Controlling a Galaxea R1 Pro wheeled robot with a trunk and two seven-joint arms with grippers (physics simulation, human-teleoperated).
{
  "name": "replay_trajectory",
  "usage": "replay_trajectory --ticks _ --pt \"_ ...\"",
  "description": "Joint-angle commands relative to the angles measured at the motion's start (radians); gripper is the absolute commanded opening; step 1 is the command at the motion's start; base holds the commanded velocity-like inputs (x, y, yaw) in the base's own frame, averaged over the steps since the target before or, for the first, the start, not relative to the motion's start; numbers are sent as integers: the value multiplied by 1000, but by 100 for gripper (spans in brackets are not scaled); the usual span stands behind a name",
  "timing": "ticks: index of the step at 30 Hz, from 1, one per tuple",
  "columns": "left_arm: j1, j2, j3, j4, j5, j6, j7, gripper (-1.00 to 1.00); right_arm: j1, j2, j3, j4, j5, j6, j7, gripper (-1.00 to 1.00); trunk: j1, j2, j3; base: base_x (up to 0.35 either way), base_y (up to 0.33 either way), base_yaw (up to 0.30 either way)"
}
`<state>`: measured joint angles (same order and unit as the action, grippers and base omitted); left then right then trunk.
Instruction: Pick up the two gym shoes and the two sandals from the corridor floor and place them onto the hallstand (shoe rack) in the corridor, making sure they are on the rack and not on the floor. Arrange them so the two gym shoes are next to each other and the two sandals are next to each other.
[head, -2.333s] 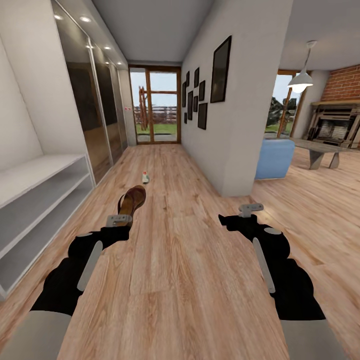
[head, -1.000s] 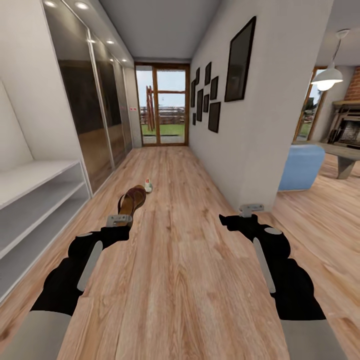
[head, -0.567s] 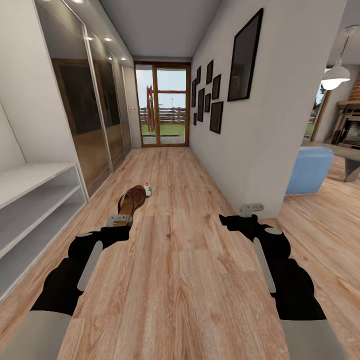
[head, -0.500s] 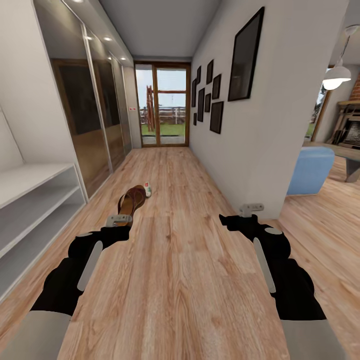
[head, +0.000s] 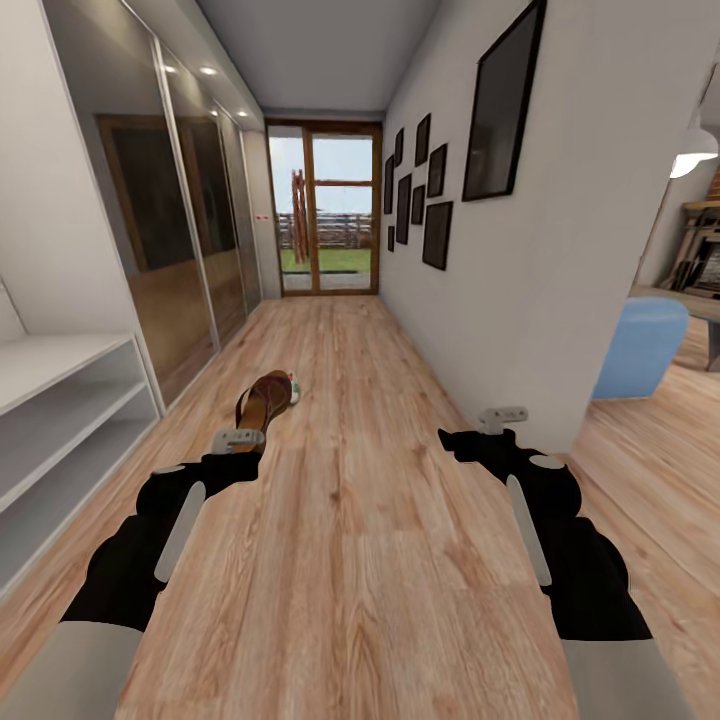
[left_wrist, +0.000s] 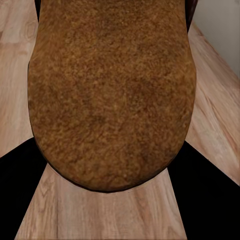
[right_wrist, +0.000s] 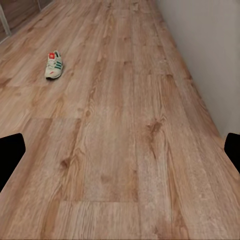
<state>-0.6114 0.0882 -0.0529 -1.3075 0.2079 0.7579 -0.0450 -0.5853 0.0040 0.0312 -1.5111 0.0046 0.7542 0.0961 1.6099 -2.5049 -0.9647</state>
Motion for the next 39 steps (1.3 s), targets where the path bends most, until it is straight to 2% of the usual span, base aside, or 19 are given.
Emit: replay_trajectory --ticks 1,39 --pt "-1 1 -1 -1 2 4 -1 -100 -1 0 -1 -1 1 5 4 100 0 0 -1 349 0 0" --pt "-1 -1 -1 13 3 3 -1 -100 -1 1 -1 -1 0 5 4 100 0 0 -1 349 0 0"
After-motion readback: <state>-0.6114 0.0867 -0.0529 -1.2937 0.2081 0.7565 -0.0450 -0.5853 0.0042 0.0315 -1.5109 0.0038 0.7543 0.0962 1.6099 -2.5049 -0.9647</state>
